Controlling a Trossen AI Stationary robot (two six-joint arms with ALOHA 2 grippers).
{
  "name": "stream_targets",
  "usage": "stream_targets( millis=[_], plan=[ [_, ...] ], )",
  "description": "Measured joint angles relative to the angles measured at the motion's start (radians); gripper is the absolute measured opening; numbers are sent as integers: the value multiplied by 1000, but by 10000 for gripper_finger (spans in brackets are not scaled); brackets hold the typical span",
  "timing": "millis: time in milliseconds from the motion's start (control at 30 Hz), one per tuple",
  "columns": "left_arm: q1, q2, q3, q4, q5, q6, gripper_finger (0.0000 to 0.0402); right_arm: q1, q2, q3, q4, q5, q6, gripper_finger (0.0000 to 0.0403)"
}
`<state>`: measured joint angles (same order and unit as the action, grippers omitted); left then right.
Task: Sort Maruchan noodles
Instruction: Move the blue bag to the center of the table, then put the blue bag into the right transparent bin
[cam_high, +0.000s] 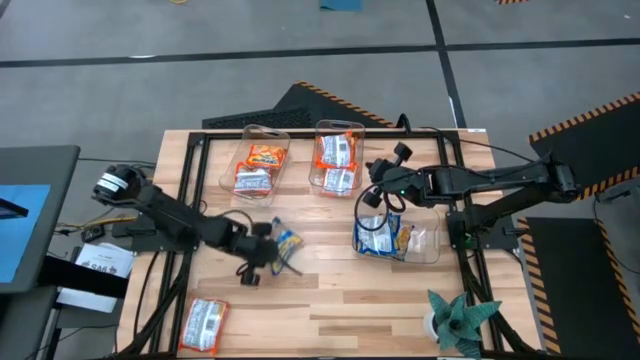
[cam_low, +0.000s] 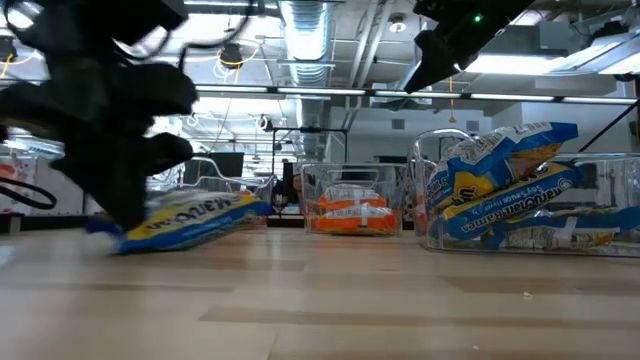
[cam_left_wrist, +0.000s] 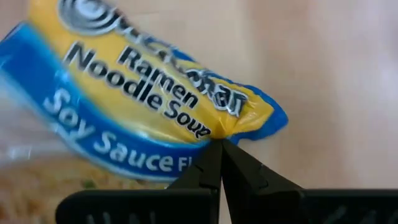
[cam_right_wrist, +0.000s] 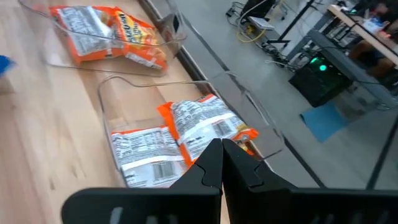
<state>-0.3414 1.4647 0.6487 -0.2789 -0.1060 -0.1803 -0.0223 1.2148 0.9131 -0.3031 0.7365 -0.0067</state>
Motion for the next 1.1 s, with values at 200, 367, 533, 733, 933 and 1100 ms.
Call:
stream_targets(
  millis=[200,367,533,733,933,1100],
  plan=[
    [76,-56,-2,-65,-22,63,0,2,0,0,0,-30,8,22],
    [62,-170,-2,-56,-46,72,0,2,0,0,1,-31,9,22],
    [32,-270,-2,-52,-178,16,0,2,0,0,1,-31,15,22],
    [-1,-351,-106,-8,-316,-68,5,2,0,0,-1,-32,23,22],
    [1,-433,-214,44,-326,-125,60,2,0,0,-2,-32,25,22],
    [1,-459,-229,61,-322,-115,140,2,0,0,0,-32,26,22]
  ],
)
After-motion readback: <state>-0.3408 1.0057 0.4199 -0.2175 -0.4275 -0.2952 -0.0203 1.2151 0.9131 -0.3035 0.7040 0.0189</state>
